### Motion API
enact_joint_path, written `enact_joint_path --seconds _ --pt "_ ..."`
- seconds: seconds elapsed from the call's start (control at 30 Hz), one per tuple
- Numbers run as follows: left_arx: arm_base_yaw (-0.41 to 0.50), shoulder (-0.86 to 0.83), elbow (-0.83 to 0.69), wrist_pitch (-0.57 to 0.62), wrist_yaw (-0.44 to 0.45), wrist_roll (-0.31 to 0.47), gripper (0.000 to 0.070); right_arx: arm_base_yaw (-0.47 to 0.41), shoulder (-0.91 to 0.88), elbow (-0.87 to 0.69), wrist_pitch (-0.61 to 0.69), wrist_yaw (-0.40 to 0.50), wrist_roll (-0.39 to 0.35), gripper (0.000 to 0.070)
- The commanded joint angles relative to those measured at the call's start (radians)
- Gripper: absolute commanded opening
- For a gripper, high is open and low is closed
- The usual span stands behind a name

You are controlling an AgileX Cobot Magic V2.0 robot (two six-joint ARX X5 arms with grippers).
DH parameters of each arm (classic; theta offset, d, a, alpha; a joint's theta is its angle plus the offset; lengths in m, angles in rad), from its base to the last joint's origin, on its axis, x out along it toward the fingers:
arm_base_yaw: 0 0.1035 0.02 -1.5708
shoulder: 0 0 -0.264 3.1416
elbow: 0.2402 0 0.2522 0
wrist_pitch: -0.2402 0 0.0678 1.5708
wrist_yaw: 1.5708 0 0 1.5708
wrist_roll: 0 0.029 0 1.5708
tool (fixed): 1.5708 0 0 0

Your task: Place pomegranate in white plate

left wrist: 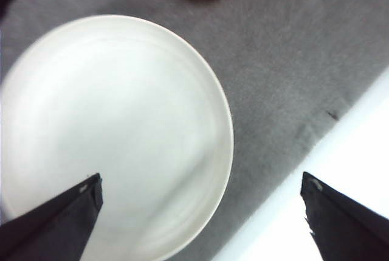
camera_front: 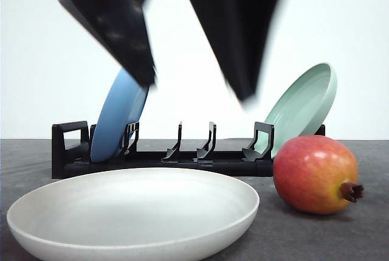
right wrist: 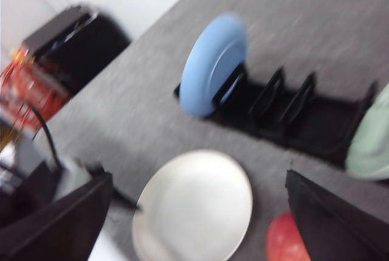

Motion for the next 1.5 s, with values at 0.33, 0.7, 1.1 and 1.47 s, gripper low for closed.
enact_joint_path --seconds 0.33,0.7,1.1,1.47 --pt "-0.035 -0.355 -0.004 -0.027 -0.007 -0.01 0.063 0.169 0.219 0.019 -0.099 0.132 -0.097 0.0634" --pt "-0.038 -0.681 -0.266 0.107 -0.023 -0.095 0.0627 0.303 0.459 0.019 -0.098 0.416 -0.1 0.07" --pt "-0.038 -0.919 -0.339 0.001 -0.023 -0.15 0.0627 0.324 0.723 0.019 -0.004 0.501 -0.1 0.07" --pt "-0.038 -1.042 -0.339 -0.065 -0.023 -0.181 0.0627 0.325 0.863 0.018 0.021 0.501 -0.102 0.069"
